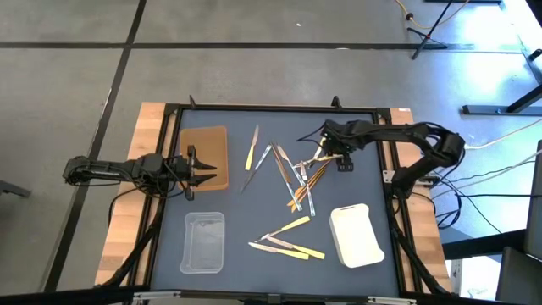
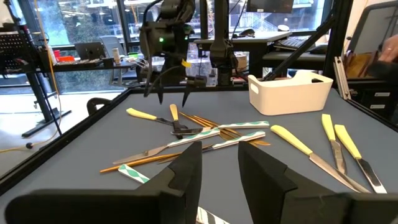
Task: Sort silverware by color (type)
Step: Put the yellow knife into the orange bin
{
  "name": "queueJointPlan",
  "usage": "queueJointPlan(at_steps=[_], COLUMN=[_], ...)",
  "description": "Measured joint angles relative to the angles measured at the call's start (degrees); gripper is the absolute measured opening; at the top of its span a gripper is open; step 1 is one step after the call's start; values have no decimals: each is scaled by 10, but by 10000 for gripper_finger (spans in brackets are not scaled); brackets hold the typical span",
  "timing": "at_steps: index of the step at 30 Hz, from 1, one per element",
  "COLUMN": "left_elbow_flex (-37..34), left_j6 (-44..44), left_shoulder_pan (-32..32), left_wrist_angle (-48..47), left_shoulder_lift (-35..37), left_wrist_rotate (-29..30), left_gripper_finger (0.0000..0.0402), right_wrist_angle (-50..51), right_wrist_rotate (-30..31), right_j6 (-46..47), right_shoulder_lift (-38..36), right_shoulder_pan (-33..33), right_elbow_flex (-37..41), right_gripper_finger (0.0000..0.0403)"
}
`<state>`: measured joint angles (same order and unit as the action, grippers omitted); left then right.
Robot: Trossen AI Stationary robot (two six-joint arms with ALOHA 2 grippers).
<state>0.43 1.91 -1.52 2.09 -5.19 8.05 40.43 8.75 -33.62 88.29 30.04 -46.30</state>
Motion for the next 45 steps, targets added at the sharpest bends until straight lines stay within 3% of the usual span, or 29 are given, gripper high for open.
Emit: queueJointPlan(at_steps=[29,45], left_elbow_flex=[0,0], left_j6=[0,0], left_shoulder_pan=[0,0], left_wrist_angle=[0,0], left_shoulder_lift=[0,0], left_wrist_rotate=[0,0], left_gripper_finger=[98,98], right_wrist_angle=[-18,-11], right_wrist_rotate=[-34,-44], right_j6=[1,-15], right_shoulder_lift=[29,30], right_shoulder_pan=[0,-1], right_elbow_flex=[-1,0], right_gripper_finger=[294,164])
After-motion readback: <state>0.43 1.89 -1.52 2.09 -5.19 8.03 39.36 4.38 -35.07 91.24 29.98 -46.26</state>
